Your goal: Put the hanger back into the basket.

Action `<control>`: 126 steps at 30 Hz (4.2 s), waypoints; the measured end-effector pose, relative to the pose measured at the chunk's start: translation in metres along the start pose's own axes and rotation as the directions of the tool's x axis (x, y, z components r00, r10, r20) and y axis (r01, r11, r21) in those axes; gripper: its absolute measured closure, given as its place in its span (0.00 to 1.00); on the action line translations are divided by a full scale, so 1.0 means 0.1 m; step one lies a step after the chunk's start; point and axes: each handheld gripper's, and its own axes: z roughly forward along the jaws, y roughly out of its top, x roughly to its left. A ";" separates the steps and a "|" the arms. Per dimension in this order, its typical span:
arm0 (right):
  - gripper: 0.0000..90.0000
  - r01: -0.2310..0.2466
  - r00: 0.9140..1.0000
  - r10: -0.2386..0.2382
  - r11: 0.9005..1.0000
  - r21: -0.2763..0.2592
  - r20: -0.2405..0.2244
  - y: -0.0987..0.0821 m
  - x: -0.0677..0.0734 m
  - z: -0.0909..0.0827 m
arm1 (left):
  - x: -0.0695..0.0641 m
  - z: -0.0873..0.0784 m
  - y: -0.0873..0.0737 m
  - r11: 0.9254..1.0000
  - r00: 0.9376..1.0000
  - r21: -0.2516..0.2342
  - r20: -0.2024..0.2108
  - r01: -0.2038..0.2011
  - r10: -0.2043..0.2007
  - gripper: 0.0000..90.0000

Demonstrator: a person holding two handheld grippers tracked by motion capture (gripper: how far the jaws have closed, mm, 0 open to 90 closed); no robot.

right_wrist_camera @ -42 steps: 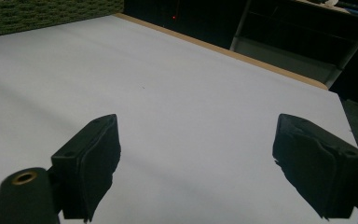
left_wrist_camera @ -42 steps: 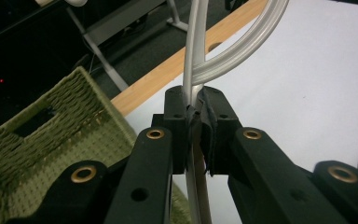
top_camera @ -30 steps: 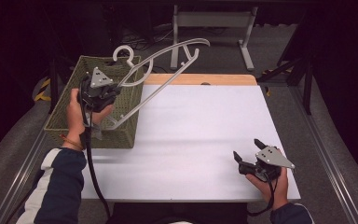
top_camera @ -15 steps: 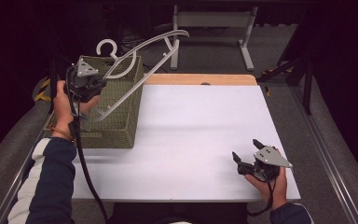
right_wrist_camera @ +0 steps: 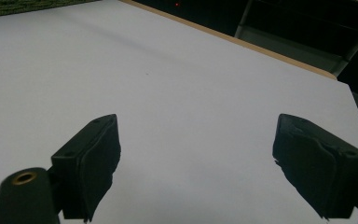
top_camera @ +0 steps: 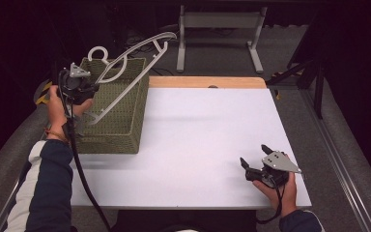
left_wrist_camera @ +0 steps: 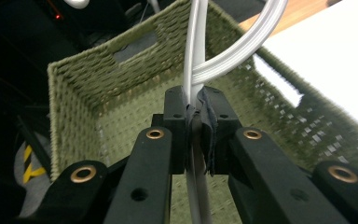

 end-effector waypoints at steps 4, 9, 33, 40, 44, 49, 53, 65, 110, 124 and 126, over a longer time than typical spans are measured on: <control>0.17 -0.001 1.000 0.001 1.000 0.000 -0.001 0.00 0.01 0.00 | 0.04 0.09 -0.05 0.999 1.000 0.041 -0.021 -0.008 0.009 0.91; 0.17 0.002 1.000 -0.002 1.000 0.005 -0.005 0.00 0.02 0.01 | 0.12 0.17 -0.08 0.998 0.999 0.056 -0.031 -0.008 0.010 0.91; 0.18 -0.030 0.999 0.030 1.000 0.005 -0.019 -0.01 0.00 0.01 | 0.22 0.36 -0.21 0.997 0.997 0.073 -0.070 0.023 -0.017 0.74; 0.18 -0.029 0.999 0.029 1.000 0.004 -0.019 -0.01 0.00 0.01 | 0.02 0.26 -0.16 1.000 1.000 -0.028 -0.015 -0.003 0.003 0.64; 0.18 -0.024 1.000 0.024 1.000 0.001 -0.016 0.00 0.00 0.00 | -0.07 0.21 -0.15 0.997 1.000 -0.079 0.012 -0.009 0.010 0.50; 0.17 -0.012 1.000 0.012 1.000 0.001 -0.014 0.00 0.02 0.00 | -0.21 0.11 -0.14 0.988 0.999 -0.150 0.033 -0.019 0.024 0.39; 0.17 0.004 1.000 -0.004 1.000 0.002 -0.014 0.01 0.04 0.00 | -0.32 0.04 -0.15 0.979 0.998 -0.201 0.059 -0.017 0.030 0.31; 0.17 0.028 1.000 -0.027 1.000 0.011 -0.013 0.01 0.09 0.03 | -0.58 -0.06 -0.33 0.951 0.986 -0.308 0.161 0.013 0.038 0.16; 0.16 0.092 0.993 -0.096 0.994 -0.061 -0.064 0.13 0.32 0.09 | -1.77 -0.34 -1.23 0.885 0.871 -0.448 0.376 -0.127 0.316 0.11; 0.15 0.098 0.987 -0.109 0.991 -0.095 -0.118 0.23 0.45 0.18 | -1.61 -0.20 -1.64 0.934 0.906 -0.336 0.345 -0.124 0.245 0.10; 0.15 0.096 0.986 -0.109 0.990 -0.099 -0.125 0.24 0.46 0.19 | -1.59 -0.19 -1.66 0.936 0.911 -0.326 0.332 -0.133 0.246 0.09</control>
